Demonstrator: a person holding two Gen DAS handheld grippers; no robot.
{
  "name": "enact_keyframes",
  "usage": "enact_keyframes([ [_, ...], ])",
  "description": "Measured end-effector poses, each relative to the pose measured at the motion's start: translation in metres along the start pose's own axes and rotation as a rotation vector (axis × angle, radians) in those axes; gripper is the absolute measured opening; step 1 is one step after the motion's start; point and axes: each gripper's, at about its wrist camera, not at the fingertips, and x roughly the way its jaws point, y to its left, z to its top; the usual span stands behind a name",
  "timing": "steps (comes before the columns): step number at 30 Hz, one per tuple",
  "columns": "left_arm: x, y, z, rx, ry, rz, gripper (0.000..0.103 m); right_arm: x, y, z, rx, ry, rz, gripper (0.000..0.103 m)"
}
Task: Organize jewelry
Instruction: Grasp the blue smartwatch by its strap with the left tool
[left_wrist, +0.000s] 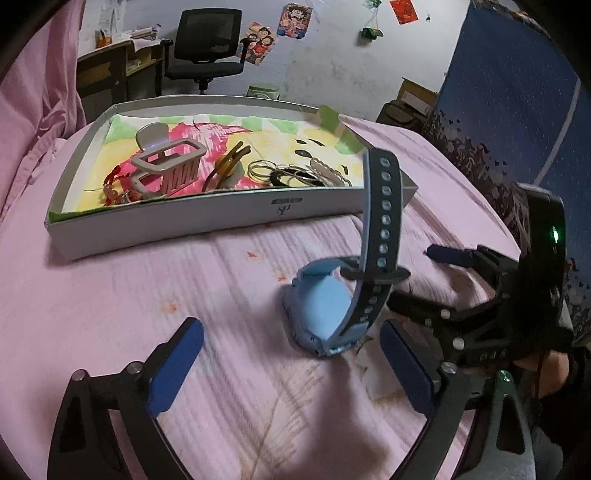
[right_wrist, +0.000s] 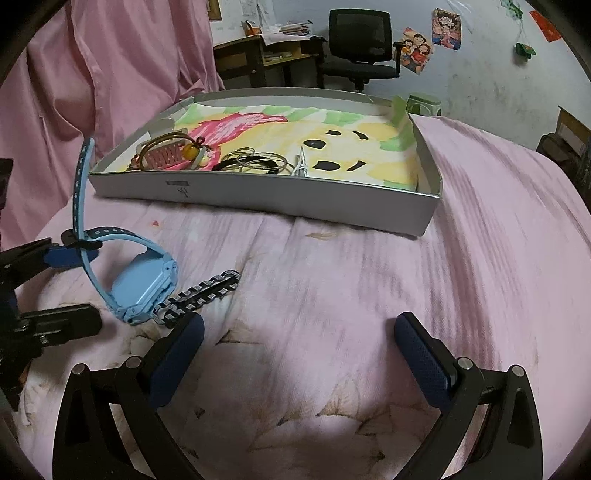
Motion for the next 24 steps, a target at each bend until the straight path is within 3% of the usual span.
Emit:
enact_keyframes([
  [4, 0.000, 0.005, 0.001, -0.030, -0.017, -0.018, 0.082, 0.001, 0.003, -0.002, -0.015, 0.000, 0.006, 0.102],
  [18, -0.006, 0.019, 0.003, -0.099, -0.066, -0.099, 0.024, 0.000, 0.026, -0.002, -0.122, -0.004, 0.050, 0.102],
  [24, -0.011, 0.021, 0.003, -0.108, -0.084, -0.107, 0.021, 0.000, 0.030, 0.000, -0.122, -0.008, 0.058, 0.100],
])
